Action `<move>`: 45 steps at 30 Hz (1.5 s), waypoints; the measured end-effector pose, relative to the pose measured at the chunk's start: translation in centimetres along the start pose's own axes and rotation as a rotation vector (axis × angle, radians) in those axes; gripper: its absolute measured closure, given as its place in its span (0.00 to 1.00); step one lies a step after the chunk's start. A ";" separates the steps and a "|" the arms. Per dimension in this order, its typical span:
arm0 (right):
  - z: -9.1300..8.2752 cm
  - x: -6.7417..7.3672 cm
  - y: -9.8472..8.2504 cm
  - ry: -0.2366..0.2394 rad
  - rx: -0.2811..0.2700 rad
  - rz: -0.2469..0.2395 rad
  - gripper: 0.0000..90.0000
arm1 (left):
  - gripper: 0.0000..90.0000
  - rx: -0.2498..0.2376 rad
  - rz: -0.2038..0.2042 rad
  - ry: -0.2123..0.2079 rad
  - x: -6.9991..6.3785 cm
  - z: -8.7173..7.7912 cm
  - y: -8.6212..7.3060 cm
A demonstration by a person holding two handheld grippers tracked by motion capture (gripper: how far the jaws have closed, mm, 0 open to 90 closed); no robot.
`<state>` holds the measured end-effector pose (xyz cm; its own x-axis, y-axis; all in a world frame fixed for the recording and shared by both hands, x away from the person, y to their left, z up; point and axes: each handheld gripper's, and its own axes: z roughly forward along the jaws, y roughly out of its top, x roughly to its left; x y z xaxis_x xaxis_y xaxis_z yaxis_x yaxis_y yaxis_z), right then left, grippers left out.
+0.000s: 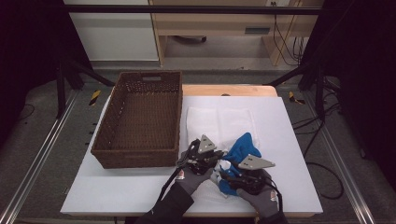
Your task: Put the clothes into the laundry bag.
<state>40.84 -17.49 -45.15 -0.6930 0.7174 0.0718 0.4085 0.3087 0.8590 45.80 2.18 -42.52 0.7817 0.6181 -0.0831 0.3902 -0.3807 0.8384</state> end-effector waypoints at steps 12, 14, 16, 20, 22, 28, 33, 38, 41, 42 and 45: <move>-1.6 -5.8 -0.4 -0.237 -0.029 0.108 0.30 | 0.99 -0.004 0.014 -0.003 -0.2 -0.2 -0.1; -1.1 -6.0 -0.6 -0.236 -0.013 0.111 0.30 | 0.99 -0.004 0.013 -0.003 -0.2 -0.2 -0.1; -0.1 -6.3 -0.9 -0.203 0.018 0.114 0.36 | 0.99 -0.005 0.013 -0.005 -0.2 -0.2 -0.1; 0.4 -6.0 -1.0 -0.152 0.043 0.095 0.74 | 0.99 -0.006 0.010 -0.006 -0.2 -0.2 -0.1; -0.1 -5.7 -0.9 -0.136 0.025 0.092 0.87 | 0.99 -0.007 0.007 -0.004 -0.1 -0.2 0.0; -3.3 -4.2 -0.6 -0.080 -0.050 0.033 0.91 | 0.99 -0.015 -0.008 0.005 0.2 -0.5 0.4; -4.1 -2.1 -0.2 -0.025 -0.063 -0.025 0.91 | 0.99 -0.021 -0.004 0.011 0.0 -0.6 1.1; -2.0 -0.4 0.3 0.021 -0.002 -0.073 0.91 | 0.99 -0.039 0.010 0.012 -0.3 -1.2 2.0; -0.1 -0.1 0.1 0.012 0.047 -0.078 0.90 | 0.99 -0.052 0.022 0.012 -0.7 -1.5 2.4; 1.1 -0.1 0.2 -0.004 0.071 -0.073 0.90 | 0.99 -0.055 0.034 0.009 -1.0 -1.7 2.5; 2.2 -0.4 0.2 -0.064 0.096 -0.063 0.88 | 0.99 -0.058 0.046 0.008 -1.3 -1.8 2.4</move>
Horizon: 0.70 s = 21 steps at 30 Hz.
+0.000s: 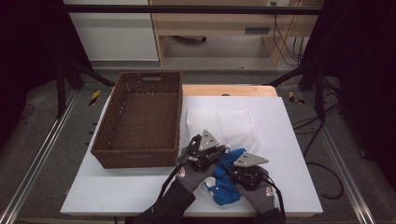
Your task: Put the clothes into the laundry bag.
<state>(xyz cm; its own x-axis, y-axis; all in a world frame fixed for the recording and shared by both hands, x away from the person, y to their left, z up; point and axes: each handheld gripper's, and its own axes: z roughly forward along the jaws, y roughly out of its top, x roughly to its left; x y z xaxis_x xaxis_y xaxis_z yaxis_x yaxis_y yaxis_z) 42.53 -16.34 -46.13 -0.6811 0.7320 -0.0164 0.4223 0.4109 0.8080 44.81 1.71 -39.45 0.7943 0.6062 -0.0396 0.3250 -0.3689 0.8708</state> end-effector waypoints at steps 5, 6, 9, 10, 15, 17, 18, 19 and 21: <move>1.6 -0.7 -0.2 -0.105 0.021 0.079 0.82 | 0.99 0.018 0.010 0.004 0.0 0.1 -1.1; 1.6 -0.7 -0.2 -0.099 0.021 0.080 0.81 | 0.99 0.019 -0.001 0.003 0.2 0.1 -1.4; 0.9 -0.8 -0.3 -0.057 -0.006 0.075 0.75 | 0.99 0.016 -0.022 -0.001 0.7 0.1 -1.9; 0.3 -0.8 -0.2 -0.038 -0.022 0.087 0.73 | 0.99 0.015 -0.026 0.001 0.8 0.1 -2.1; -3.1 -1.1 -0.1 0.028 -0.152 0.108 0.64 | 0.99 0.018 -0.029 0.006 1.1 0.1 -2.3; -4.3 -0.7 -0.3 0.074 -0.178 0.105 0.52 | 0.99 0.017 -0.027 0.007 1.1 0.2 -2.3; -4.3 -0.7 -0.3 0.074 -0.178 0.105 0.52 | 0.99 0.016 -0.026 0.008 1.1 0.2 -2.2; -4.3 -0.4 -0.4 0.092 -0.166 0.105 0.47 | 0.99 0.015 -0.027 0.008 1.1 0.3 -2.2; -3.6 0.4 -0.9 0.101 -0.144 0.090 0.43 | 0.99 0.015 -0.021 0.010 1.0 0.3 -2.0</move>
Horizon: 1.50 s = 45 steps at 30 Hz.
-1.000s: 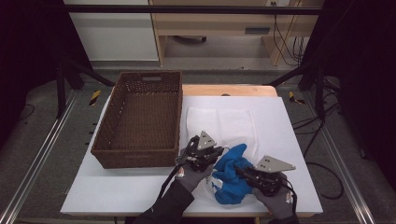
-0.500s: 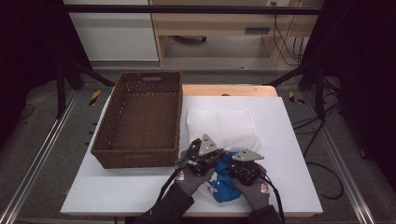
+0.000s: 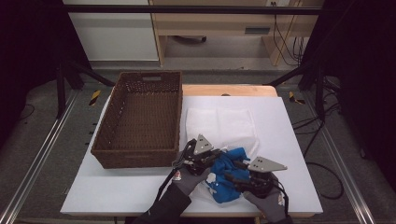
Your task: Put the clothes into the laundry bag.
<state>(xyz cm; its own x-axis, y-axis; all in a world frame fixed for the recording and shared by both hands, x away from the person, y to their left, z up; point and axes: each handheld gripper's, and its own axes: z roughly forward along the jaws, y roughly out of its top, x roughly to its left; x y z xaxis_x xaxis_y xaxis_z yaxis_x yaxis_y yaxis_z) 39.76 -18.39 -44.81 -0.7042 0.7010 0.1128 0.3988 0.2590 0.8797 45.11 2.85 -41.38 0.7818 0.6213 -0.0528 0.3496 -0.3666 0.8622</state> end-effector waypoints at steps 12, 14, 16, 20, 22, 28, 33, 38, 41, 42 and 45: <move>3.0 0.1 -0.7 -0.037 0.112 0.027 0.92 | 0.99 -0.023 -0.002 -0.005 -0.1 -0.8 0.4; 2.8 0.0 -0.4 -0.044 0.080 0.034 0.92 | 0.99 -0.027 -0.001 -0.009 -0.1 -1.0 0.4; 2.6 -0.3 0.5 -0.076 0.037 0.038 0.92 | 0.99 -0.032 -0.001 -0.013 -0.3 -1.2 0.5; 4.2 -0.7 1.4 -0.157 0.043 0.019 0.91 | 0.99 -0.035 0.007 -0.019 -0.6 -1.4 0.5; 5.5 -0.9 1.1 -0.190 0.076 0.012 0.88 | 0.99 -0.028 0.009 -0.018 -0.6 -1.2 0.3; 5.4 -0.9 0.6 -0.158 0.090 0.009 0.73 | 0.99 -0.017 -0.011 -0.020 -0.3 -0.8 -0.6; 0.9 -1.2 1.0 -0.114 -0.035 0.019 0.64 | 0.99 -0.018 -0.017 -0.015 0.0 -0.8 -0.7; -1.0 -3.6 0.6 -0.236 -0.037 0.029 0.46 | 0.99 -0.014 -0.017 -0.014 0.0 -0.7 -0.6; 0.4 -4.7 -0.3 -0.232 0.035 0.063 0.40 | 0.99 -0.012 -0.015 -0.015 0.0 -0.6 -0.5; 1.1 -4.8 -0.6 -0.219 0.052 0.065 0.40 | 0.99 -0.012 -0.015 -0.015 0.0 -0.6 -0.5; 2.4 -4.8 -1.1 -0.185 0.083 0.063 0.52 | 0.99 -0.008 -0.012 -0.014 0.0 -0.6 -0.5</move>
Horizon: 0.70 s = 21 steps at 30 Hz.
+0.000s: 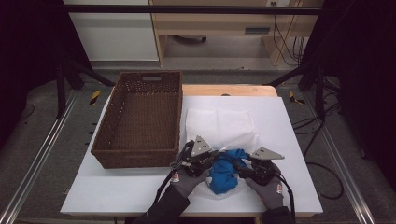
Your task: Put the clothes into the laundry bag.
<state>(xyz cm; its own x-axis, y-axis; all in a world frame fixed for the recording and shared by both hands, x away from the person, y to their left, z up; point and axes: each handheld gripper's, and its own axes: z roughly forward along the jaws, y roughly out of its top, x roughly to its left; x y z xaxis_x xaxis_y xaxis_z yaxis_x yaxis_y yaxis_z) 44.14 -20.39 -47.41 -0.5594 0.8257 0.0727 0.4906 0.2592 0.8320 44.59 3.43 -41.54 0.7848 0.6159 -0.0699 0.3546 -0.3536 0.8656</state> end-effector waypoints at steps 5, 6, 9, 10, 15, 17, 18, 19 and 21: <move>-0.5 0.2 0.1 0.052 -0.039 -0.007 0.91 | 0.99 0.004 -0.011 0.002 0.3 0.2 -0.2; -0.9 0.4 0.2 0.058 -0.052 -0.017 0.92 | 0.99 0.004 -0.014 0.003 0.4 0.1 -0.2; -2.0 1.3 0.4 0.093 -0.075 -0.059 0.93 | 0.99 -0.002 -0.018 0.006 0.5 0.1 -0.1; -2.2 1.8 0.5 0.113 -0.079 -0.070 0.93 | 0.99 -0.005 -0.019 0.007 0.5 0.0 0.0; -1.7 4.3 1.5 0.161 -0.061 -0.145 0.92 | 0.99 -0.023 -0.010 0.014 0.4 -0.4 0.8; -1.0 4.8 1.8 0.157 -0.046 -0.151 0.92 | 0.99 -0.029 -0.005 0.014 0.3 -0.7 1.1; 0.3 5.0 2.0 0.137 -0.017 -0.146 0.91 | 0.99 -0.037 -0.002 0.011 0.2 -0.9 1.2; 0.3 5.0 2.0 0.137 -0.017 -0.146 0.91 | 0.99 -0.040 -0.002 0.009 0.1 -1.0 1.3; 1.6 4.9 2.0 0.098 -0.006 -0.135 0.89 | 0.99 -0.043 0.009 0.002 -0.1 -1.2 1.3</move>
<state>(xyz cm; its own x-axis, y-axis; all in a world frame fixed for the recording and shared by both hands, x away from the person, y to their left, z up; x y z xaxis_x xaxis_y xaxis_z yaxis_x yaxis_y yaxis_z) 43.47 -15.07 -46.21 -0.6828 0.7305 0.0126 0.4025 0.3617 0.8409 44.41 3.74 -39.83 0.7867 0.6143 -0.0611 0.3254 -0.3285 0.8867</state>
